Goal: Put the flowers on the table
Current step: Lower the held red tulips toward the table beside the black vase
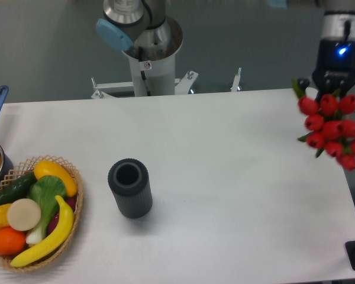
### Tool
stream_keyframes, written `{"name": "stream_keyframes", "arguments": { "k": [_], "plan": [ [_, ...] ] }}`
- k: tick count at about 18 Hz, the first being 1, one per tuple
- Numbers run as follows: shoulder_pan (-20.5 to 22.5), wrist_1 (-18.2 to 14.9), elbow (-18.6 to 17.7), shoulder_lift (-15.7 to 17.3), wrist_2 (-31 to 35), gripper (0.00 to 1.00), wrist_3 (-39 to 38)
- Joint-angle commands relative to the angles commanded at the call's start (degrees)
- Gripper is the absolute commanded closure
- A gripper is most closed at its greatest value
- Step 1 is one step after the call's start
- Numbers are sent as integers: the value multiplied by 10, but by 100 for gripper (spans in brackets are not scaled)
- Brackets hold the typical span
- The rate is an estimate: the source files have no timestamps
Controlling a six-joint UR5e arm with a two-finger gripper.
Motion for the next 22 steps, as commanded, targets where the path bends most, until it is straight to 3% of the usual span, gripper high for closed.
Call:
{"name": "stream_keyframes", "arguments": {
  "k": [10,17,22],
  "plan": [
    [-91,-5,-6,-54,182,53,2],
    [-130,-9,-7,-100,231,53,3],
    [-149,-8,-6,-141,230,53,-2]
  ]
}}
